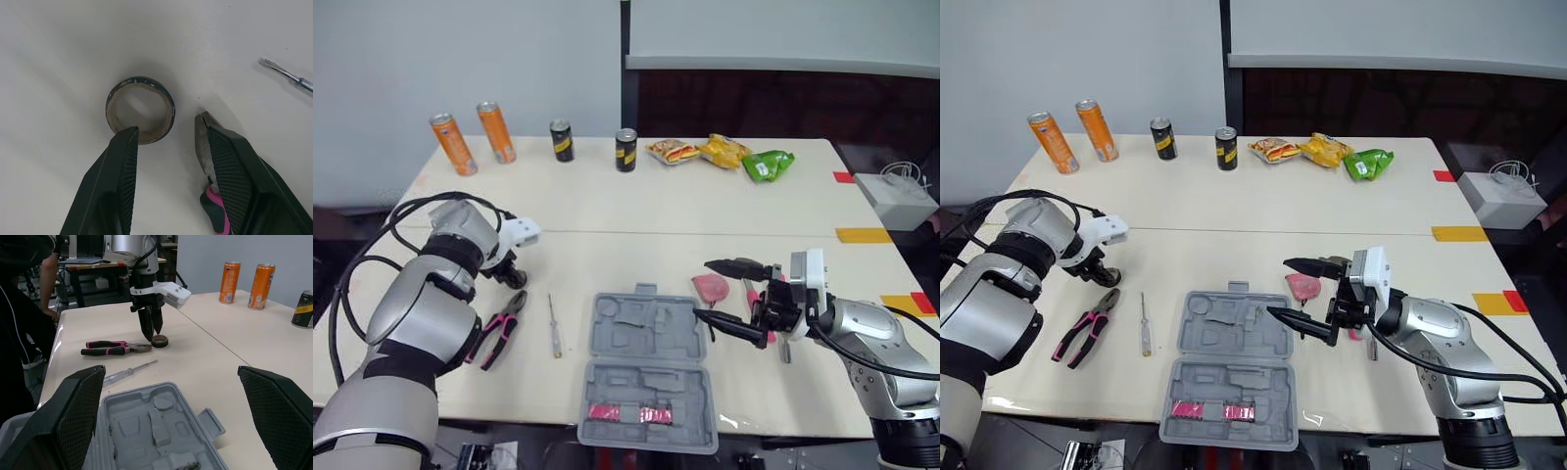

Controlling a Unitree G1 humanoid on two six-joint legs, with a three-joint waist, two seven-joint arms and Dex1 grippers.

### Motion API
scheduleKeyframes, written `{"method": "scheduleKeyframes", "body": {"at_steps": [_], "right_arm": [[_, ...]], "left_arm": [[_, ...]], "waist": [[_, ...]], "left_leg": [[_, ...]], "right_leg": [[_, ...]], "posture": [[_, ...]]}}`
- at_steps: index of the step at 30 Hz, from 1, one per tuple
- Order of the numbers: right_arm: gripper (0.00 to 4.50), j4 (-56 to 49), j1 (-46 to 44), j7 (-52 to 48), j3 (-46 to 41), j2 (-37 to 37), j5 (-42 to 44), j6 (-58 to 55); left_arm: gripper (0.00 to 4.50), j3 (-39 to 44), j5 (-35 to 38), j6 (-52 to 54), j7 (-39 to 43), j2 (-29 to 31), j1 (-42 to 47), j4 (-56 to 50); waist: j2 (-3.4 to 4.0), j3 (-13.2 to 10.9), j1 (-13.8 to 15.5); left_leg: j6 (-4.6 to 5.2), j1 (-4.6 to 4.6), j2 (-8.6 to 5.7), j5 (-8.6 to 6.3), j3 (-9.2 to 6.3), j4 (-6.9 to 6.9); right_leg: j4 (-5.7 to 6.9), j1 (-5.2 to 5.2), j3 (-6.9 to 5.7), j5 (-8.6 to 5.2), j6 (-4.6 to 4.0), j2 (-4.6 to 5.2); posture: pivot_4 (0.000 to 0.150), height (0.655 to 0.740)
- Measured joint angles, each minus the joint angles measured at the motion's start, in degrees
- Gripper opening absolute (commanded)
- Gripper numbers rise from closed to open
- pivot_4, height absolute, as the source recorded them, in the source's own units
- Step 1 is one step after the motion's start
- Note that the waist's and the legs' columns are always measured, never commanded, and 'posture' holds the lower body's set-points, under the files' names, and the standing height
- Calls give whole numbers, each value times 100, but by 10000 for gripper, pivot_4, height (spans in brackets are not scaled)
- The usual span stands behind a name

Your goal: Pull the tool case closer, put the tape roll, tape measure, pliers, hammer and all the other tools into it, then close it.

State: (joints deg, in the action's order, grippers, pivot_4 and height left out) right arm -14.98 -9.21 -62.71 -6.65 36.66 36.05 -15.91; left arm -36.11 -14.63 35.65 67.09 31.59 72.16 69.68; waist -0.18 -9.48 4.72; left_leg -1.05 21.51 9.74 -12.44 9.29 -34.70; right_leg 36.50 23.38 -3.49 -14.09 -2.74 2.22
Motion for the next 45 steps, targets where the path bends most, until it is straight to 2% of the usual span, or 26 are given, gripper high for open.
{"method": "scheduleKeyframes", "body": {"at_steps": [10, 14, 17, 18, 24, 29, 34, 36, 39, 42, 45], "right_arm": [[45000, -115, 87, 73, -15, 3, -1, 2], [45000, -117, 88, 100, -15, 3, -1, 3], [45000, -135, 99, 124, -20, 3, -1, 3], [45000, -151, 109, 124, -24, 3, -1, 3], [45000, -176, 202, 144, -62, 3, -1, 5], [45000, -205, 301, 160, -82, 8, 0, 28], [45000, -367, 489, 199, -211, 47, 3, 41], [45000, -515, 619, 239, -327, 128, 7, 41], [45000, -804, 1030, 282, -641, 281, 54, 8], [45000, -977, 1512, 319, -1020, 424, 92, -72], [45000, -1304, 2129, 361, -1471, 508, 190, -185]], "left_arm": [[23375, 471, -129, -42, -520, -379, 22, 368], [12663, 610, -192, -41, -746, -489, 14, 490], [2101, 687, -237, -41, -896, -500, 0, 524], [390, 696, -246, -39, -923, -512, -12, 528], [390, 834, -345, -17, -911, -530, -19, 527], [390, 790, -471, 48, -178, -323, 18, 326], [390, 670, -489, 308, 1059, 359, -73, -1467], [390, 727, -255, 668, 1654, 807, -462, -3167], [390, 865, 300, 822, 2029, 1143, -1142, -5042], [390, 810, 678, 811, 2082, 1221, -1414, -6036], [390, 601, 843, 635, 2084, 1141, -1343, -6510]], "waist": [[0, 0, 7], [0, 0, -1], [0, 0, 2], [0, 0, 4], [1, 0, 7], [0, -1, -2], [8, -5, 21], [12, -4, 19], [38, -2, 35], [39, -3, 59], [48, 2, 88]], "left_leg": [[4, 26, -2, 0, -34, -29], [8, 39, -2, -1, -47, -40], [9, 52, -2, 0, -54, -40], [9, 53, -2, 0, -57, -41], [13, 52, -5, 2, -62, -43], [14, 55, -4, 3, -68, -43], [15, 55, -5, 3, -67, -39], [15, 54, -5, 3, -64, -35], [15, 54, -7, 3, -62, -34], [17, 56, -8, 6, -66, -38], [17, 56, -10, 6, -64, -35]], "right_leg": [[4, 2, -44, -2, -2, 20], [4, 5, -59, -3, -4, 25], [4, 4, -67, -4, -7, 26], [4, 4, -70, -4, -7, 27], [4, 4, -77, -6, -9, 33], [4, 10, -82, -6, -11, 33], [1, 12, -87, -13, -21, 43], [0, 12, -87, -18, -29, 45], [2, 12, -86, -36, -58, 46], [10, 12, -89, -39, -65, 45], [5, 6, -88, -41, -66, 45]], "posture": [[1500, 7400], [1500, 7400], [1500, 7400], [1500, 7400], [1500, 7400], [1500, 7400], [1500, 7400], [1500, 7400], [1500, 7400], [1500, 7400], [1500, 7400]]}}
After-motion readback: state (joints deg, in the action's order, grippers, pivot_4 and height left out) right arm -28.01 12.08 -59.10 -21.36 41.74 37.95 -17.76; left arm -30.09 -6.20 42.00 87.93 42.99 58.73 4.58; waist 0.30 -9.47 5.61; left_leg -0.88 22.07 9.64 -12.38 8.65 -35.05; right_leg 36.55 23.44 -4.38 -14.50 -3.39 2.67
